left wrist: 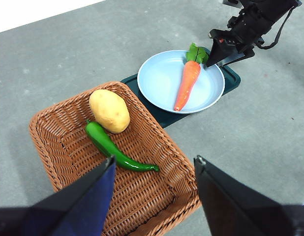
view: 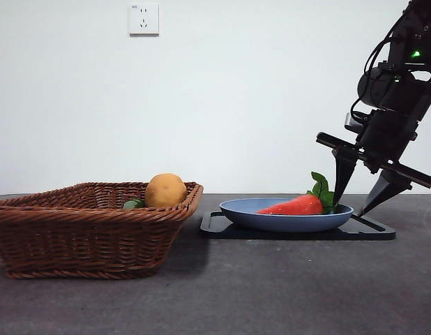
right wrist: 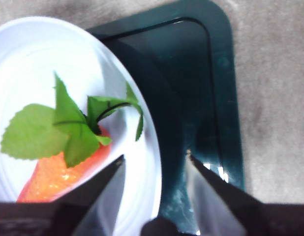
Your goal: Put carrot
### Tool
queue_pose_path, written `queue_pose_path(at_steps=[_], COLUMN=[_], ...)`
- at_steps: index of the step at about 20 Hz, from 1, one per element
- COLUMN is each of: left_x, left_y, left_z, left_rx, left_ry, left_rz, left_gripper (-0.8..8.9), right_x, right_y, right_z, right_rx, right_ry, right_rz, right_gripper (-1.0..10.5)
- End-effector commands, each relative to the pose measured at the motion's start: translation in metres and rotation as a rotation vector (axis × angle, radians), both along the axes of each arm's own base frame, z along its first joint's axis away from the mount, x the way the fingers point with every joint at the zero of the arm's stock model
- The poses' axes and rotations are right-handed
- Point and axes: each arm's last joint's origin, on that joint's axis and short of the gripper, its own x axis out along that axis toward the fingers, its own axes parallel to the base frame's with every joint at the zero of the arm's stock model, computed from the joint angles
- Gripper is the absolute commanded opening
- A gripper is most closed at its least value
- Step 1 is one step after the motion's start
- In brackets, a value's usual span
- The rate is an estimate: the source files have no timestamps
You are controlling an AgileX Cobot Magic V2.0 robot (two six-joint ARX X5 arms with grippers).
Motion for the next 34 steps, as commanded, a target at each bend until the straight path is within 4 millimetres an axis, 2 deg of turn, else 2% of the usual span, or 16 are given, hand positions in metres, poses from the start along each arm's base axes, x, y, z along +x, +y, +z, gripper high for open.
queue_pose_path(at_steps=[1, 3, 5, 9, 13, 16, 19, 21, 23, 25, 29, 31, 34], left_x=[0.0, 0.0, 0.001, 0.01, 0.031, 0.042, 0.045, 0.043, 0.037, 0.029, 0.008, 0.003, 0.001], left_y=[-0.001, -0.001, -0.001, -0.006, -0.003, 0.015, 0.037, 0.049, 0.056, 0.061, 0.069, 0.07, 0.071], left_z=[0.005, 0.006, 0.006, 0.005, -0.002, -0.002, 0.0, -0.008, -0.027, -0.054, -0.107, -0.114, -0.115], left_rx=[-0.01, -0.009, 0.033, 0.167, 0.232, 0.242, 0.199, 0.132, 0.081, 0.039, -0.072, -0.092, -0.093], left_ry=[-0.022, -0.029, -0.067, -0.144, -0.125, -0.117, -0.142, -0.176, -0.2, -0.24, -0.242, -0.238, -0.236], left_rz=[-0.007, -0.006, -0.008, -0.01, 0.059, 0.169, 0.223, 0.224, 0.213, 0.213, 0.262, 0.269, 0.266], left_gripper=[2.83, 2.64, 2.06, 0.02, 0.06, 0.06, 0.06, 0.06, 0.06, 0.06, 0.06, 0.06, 0.08], right_x=[0.004, -0.003, -0.015, -0.05, -0.1, -0.151, -0.201, -0.229, -0.252, -0.269, -0.294, -0.297, -0.297], right_y=[-0.004, -0.007, -0.008, -0.008, 0.009, 0.027, 0.034, 0.03, 0.022, 0.014, 0.003, 0.001, 0.001], right_z=[0.002, 0.016, 0.034, 0.081, 0.128, 0.145, 0.142, 0.133, 0.12, 0.102, 0.071, 0.07, 0.074], right_rx=[0.007, 0.001, -0.016, -0.047, -0.129, -0.279, -0.283, -0.269, -0.26, -0.242, -0.198, -0.172, -0.162], right_ry=[-0.005, -0.004, -0.004, -0.015, -0.124, -0.332, -0.568, -0.693, -0.78, -0.861, -0.967, -0.984, -1.015], right_rz=[-0.006, 0.002, 0.04, 0.122, 0.215, 0.217, 0.225, 0.214, 0.188, 0.159, 0.112, 0.089, 0.082], right_gripper=[2.4, 2.3, 2.2, 0.2, 0.0, 0.0, 0.0, 0.0, 0.0, 0.0, 0.0, 0.0, 0.0])
